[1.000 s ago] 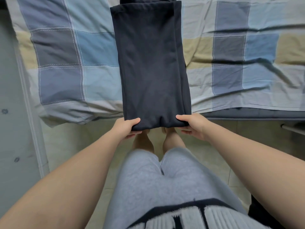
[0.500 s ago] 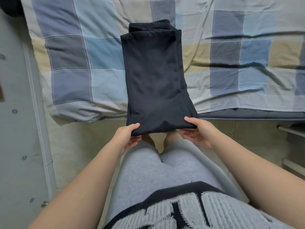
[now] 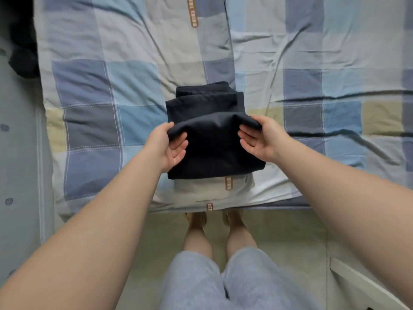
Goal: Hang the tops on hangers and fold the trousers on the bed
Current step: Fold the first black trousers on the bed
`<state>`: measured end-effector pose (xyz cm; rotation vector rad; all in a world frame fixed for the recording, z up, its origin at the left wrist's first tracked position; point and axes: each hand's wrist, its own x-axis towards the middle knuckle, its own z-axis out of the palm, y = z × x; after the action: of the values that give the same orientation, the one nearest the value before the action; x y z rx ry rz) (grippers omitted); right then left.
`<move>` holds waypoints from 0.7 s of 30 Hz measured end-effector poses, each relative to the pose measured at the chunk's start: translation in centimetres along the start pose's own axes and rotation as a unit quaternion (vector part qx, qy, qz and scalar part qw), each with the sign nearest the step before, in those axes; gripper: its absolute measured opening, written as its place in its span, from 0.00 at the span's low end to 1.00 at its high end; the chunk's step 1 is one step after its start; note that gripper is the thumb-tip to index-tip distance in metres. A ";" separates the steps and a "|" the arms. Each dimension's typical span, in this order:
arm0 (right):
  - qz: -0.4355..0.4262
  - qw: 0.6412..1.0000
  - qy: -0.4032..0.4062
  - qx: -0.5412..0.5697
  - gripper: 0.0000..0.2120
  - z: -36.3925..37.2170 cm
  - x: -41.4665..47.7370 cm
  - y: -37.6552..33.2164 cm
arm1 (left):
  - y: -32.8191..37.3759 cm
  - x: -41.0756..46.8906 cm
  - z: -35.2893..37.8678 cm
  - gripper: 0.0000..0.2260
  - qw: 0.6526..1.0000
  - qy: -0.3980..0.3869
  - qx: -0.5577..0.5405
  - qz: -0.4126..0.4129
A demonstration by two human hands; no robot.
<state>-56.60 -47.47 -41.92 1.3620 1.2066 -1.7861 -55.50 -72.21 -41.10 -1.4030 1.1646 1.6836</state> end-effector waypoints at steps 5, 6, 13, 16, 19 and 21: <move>-0.042 0.998 -0.024 -0.031 0.16 2.9 4.2 -4.3 | 5.4 3.0 2.2 0.12 0.998 -0.007 0.001 0.064; -0.050 0.997 -0.033 -0.047 0.17 3.5 5.1 -4.9 | 6.0 4.0 2.6 0.13 0.997 -0.008 0.003 0.080; -0.249 0.797 0.000 -0.550 0.28 4.5 12.8 -0.8 | 0.7 12.8 3.1 0.26 0.741 0.145 0.556 0.347; -0.331 0.599 0.068 -0.726 0.33 3.2 15.6 3.1 | -2.0 16.2 2.0 0.33 0.660 0.156 0.638 0.366; -0.385 0.557 0.106 -0.728 0.34 2.4 18.4 5.5 | -3.2 19.6 1.6 0.35 0.643 0.177 0.631 0.396; -0.408 0.552 0.112 -0.718 0.34 2.3 20.2 6.2 | -3.8 21.5 1.6 0.37 0.627 0.198 0.624 0.422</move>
<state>-58.52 -50.68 -62.88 -0.1024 2.7135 -0.2976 -57.47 -70.54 -62.80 -0.2057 2.7389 0.4419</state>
